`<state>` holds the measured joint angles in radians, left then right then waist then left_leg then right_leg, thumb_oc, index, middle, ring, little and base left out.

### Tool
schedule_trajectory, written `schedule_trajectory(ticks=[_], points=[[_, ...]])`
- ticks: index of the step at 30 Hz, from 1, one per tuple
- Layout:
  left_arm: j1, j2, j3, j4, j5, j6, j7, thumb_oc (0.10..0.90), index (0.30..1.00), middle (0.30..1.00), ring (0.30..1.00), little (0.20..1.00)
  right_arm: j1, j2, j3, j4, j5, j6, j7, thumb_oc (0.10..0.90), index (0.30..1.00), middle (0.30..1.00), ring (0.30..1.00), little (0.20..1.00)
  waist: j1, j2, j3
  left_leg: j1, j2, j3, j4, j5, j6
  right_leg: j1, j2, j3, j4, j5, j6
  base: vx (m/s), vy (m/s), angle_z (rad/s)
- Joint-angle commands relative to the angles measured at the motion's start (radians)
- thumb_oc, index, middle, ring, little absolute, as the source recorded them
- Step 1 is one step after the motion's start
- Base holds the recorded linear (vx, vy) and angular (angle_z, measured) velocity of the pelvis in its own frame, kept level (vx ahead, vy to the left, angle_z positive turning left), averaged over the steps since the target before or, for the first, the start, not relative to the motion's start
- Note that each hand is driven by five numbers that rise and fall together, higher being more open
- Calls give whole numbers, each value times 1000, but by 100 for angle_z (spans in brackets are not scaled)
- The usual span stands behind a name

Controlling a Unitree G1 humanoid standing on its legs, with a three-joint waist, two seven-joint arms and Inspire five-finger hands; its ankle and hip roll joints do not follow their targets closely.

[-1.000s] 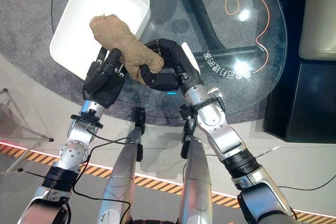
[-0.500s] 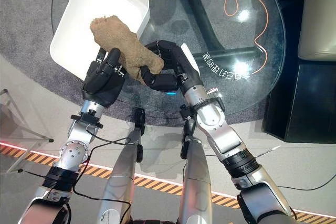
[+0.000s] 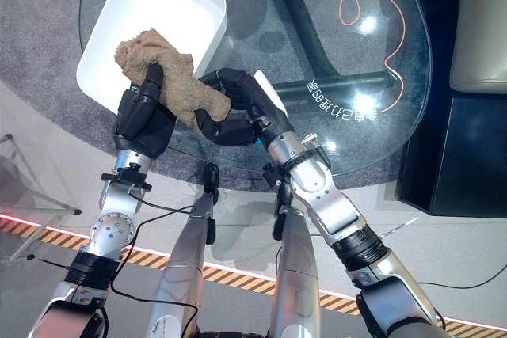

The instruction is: Wipe the table with a cloth and put it in the basket.

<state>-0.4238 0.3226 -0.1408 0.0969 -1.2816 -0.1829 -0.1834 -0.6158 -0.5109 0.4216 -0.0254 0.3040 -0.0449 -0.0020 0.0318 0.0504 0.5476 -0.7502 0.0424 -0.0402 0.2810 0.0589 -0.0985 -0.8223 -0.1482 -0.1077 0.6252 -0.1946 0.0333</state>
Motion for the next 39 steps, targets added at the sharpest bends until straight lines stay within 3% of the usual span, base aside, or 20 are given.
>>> schedule_trajectory(ticks=[1, 7, 8, 9, 10, 17, 23, 29, 39], points=[[-52, 2, 38, -185, 19, -76, -63, 100, 300, 300, 300, 200, -114, 36, -39, -189, -2, -95, 18, 100, 300, 300, 300, 200, 4, -18, -28, 33, -79, 61, 102, -89, 70, 78, 52, -59, -172, 136, 32, 0, 0, 0], [-56, -5, 42, -182, 29, -84, -63, 100, 300, 300, 300, 200, -116, 44, -38, -189, 1, -84, 24, 100, 300, 300, 300, 200, 5, -19, -28, 34, -79, 60, 101, -89, 69, 78, 51, -60, -170, 135, 32, 0, 0, 0], [-56, -6, 43, -181, 32, -86, -63, 100, 300, 300, 300, 200, -116, 45, -39, -188, 5, -82, 26, 147, 340, 340, 340, 247, 5, -19, -28, 33, -79, 60, 102, -89, 69, 77, 51, -60, -169, 135, 32, 0, 0, 0], [-56, -6, 45, -181, 32, -86, -64, 100, 300, 300, 300, 200, -115, 45, -39, -188, 6, -80, 27, 438, 589, 589, 589, 538, 6, -19, -28, 33, -79, 60, 101, -89, 69, 77, 52, -60, -169, 135, 32, 0, 0, 0], [-56, -6, 46, -181, 32, -87, -65, 100, 300, 300, 300, 200, -115, 46, -40, -188, 7, -78, 28, 800, 900, 900, 900, 900, 6, -19, -28, 34, -79, 60, 100, -88, 69, 78, 51, -60, -169, 135, 33, 0, 0, 0], [-56, -8, 52, -181, 53, -109, -55, 100, 300, 300, 300, 200, -108, 54, -41, -185, 13, -86, 38, 800, 900, 900, 900, 900, 7, -17, -28, 32, -82, 58, 107, -91, 70, 74, 50, -61, -162, 133, 32, 0, 0, 0], [-63, -9, 65, -186, 122, -198, 39, 100, 300, 300, 300, 200, -112, 62, -47, -182, 11, -84, 38, 800, 900, 900, 900, 900, 10, -15, -28, 31, -85, 57, 111, -93, 69, 75, 48, -62, -160, 129, 32, 0, 0, 0], [-61, -12, 84, -183, 170, -239, 110, 100, 300, 300, 300, 200, -120, 65, -52, -171, 10, -83, 36, 800, 900, 900, 900, 900, 14, -18, -28, 35, -85, 55, 110, -94, 69, 80, 48, -65, -161, 127, 30, 0, 0, 0], [-93, 22, 121, -179, 352, -330, 250, 100, 300, 300, 300, 200, -123, 43, -78, -139, -46, -99, -71, 800, 900, 900, 900, 900, 12, -19, -28, 31, -82, 56, 117, -95, 66, 75, 49, -63, -151, 122, 28, 0, 0, 0]])
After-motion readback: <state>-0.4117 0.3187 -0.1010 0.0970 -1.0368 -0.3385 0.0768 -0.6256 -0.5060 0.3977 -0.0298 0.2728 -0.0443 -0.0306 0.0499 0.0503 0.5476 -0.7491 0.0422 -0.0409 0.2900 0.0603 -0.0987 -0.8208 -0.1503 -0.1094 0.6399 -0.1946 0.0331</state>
